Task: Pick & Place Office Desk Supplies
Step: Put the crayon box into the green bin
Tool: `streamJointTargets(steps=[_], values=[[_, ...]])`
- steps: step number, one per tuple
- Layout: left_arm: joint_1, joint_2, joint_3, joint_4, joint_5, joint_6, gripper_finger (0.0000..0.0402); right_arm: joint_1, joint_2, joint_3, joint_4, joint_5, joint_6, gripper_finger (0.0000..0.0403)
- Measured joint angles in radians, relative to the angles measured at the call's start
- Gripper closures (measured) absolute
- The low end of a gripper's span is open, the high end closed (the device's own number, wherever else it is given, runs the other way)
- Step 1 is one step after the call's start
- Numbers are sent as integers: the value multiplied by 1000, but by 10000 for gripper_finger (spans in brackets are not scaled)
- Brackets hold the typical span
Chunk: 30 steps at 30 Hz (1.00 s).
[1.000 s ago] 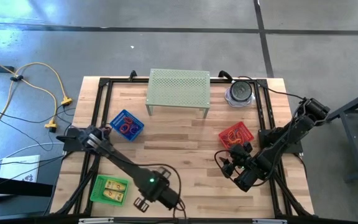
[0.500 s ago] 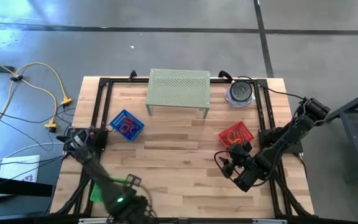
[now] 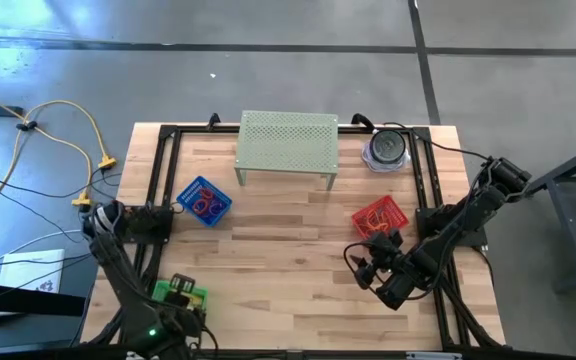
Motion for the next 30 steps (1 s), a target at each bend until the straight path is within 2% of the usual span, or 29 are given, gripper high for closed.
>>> streamJointTargets(steps=[5,11,15,24,30], values=[[-4,-2,-87,94,37,9,303,0,0,0,24,-27,0,159],[-13,-5,-186,105,100,1,301,0,0,0,81,-29,0,159],[-21,-7,-237,171,148,-1,293,0,0,0,97,-31,0,159],[-26,-7,-254,206,99,-46,267,0,0,0,115,-51,0,159],[-27,-7,-254,204,103,-90,231,0,0,0,118,-53,0,159]])
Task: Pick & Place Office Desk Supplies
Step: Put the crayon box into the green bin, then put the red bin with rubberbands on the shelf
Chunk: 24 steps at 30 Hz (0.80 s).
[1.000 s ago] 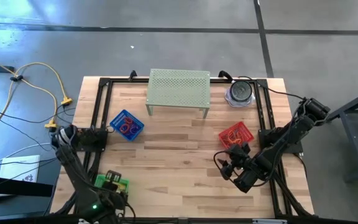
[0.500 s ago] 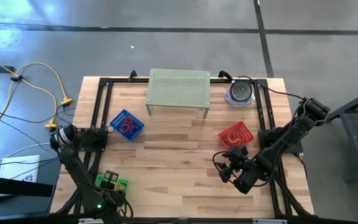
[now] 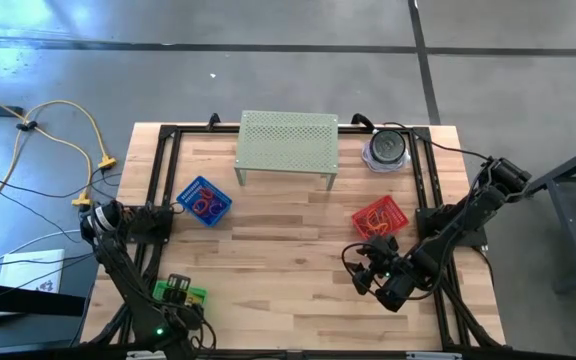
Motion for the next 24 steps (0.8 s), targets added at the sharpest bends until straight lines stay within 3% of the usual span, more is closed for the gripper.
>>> streamJointTargets(steps=[7,14,21,24], values=[[4,0,0,-37,6,-2,195,0,0,0,0,0,-4,159],[71,-16,36,-120,102,2,193,0,0,0,4,0,-48,159],[143,-108,102,-113,98,-45,193,-7,0,0,5,6,-78,159],[158,-141,102,-107,46,-91,193,-7,0,0,5,8,-81,159]])
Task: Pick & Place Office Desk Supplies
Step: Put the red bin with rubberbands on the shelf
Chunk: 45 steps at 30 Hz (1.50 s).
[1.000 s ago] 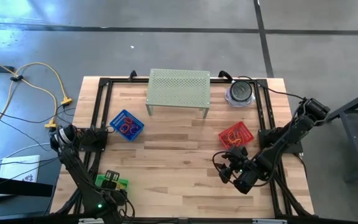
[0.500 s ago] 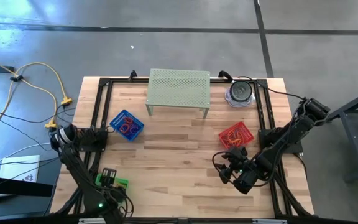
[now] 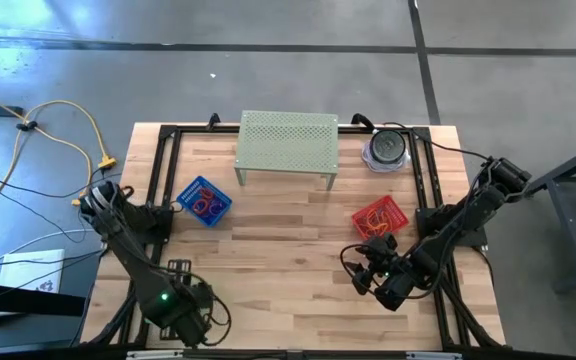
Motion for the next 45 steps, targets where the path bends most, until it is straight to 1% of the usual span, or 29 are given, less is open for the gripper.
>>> streamJointTargets(steps=[3,6,10,12,15,17,21,23,26,30,35,41,43,45], values=[[1,-10,0,2,-98,-73,193,0,0,0,1,0,-25,159],[-7,-6,0,5,-173,-224,193,0,0,0,4,-4,-51,159],[-9,-1,0,7,-227,-408,193,-1,0,0,16,-30,-115,159],[-9,-1,0,4,-239,-478,193,-8,-7,0,14,-36,-122,159],[-7,-1,0,7,-279,-489,193,-34,-37,0,12,-47,-120,159],[-7,-1,0,9,-342,-497,193,-65,-68,0,-3,-105,-113,159],[9,-1,0,14,-507,-563,193,-161,-109,2,-45,-300,-103,159],[29,-1,0,24,-561,-594,193,-218,-124,2,-83,-379,-125,159],[75,-1,0,53,-618,-596,193,-310,-136,2,-149,-461,-129,159],[148,-1,0,116,-631,-514,193,-425,-140,2,-239,-528,-156,159],[211,-1,0,220,-630,-305,193,-520,-127,2,-255,-532,-180,159],[263,-1,0,274,-631,-35,193,-559,-78,2,-242,-527,-178,159],[276,-1,0,286,-637,26,193,-559,-50,2,-241,-527,-173,159],[286,-1,0,293,-662,56,193,-558,-20,2,-226,-525,-173,159]])
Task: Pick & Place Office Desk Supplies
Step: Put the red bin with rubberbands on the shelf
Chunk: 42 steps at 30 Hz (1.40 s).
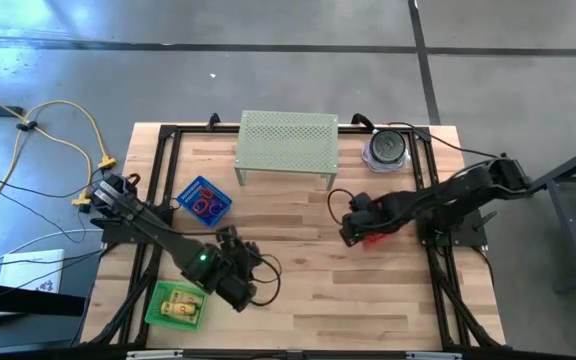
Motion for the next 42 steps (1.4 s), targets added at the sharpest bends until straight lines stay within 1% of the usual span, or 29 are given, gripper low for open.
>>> streamJointTargets(steps=[3,9,15,18,20,23,26,31,34,36,42], values=[[7,0,0,0,-29,0,193,0,38,0,35,1,-1,159],[-32,0,-1,0,-30,-73,193,0,106,0,33,32,-7,159],[-114,0,-12,8,-83,-194,193,-10,145,0,15,34,-12,159],[-166,0,-35,26,-105,-236,193,-19,151,-1,15,13,-29,161],[-195,0,-54,51,-123,-251,193,-20,151,-1,15,-4,-29,169],[-227,0,-83,101,-140,-254,193,-18,151,-1,14,-8,-29,194],[-248,0,-98,155,-148,-254,193,-19,151,-1,14,-9,-29,234],[-270,0,-113,227,-171,-222,193,-19,151,-1,13,-11,-34,322],[-280,0,-113,251,-192,-200,193,-19,151,-1,13,-35,-63,380],[-281,0,-113,252,-206,-197,193,-18,151,-1,11,-36,-92,394],[-281,0,-113,255,-214,-182,193,-4,151,-1,11,-29,-114,398]])
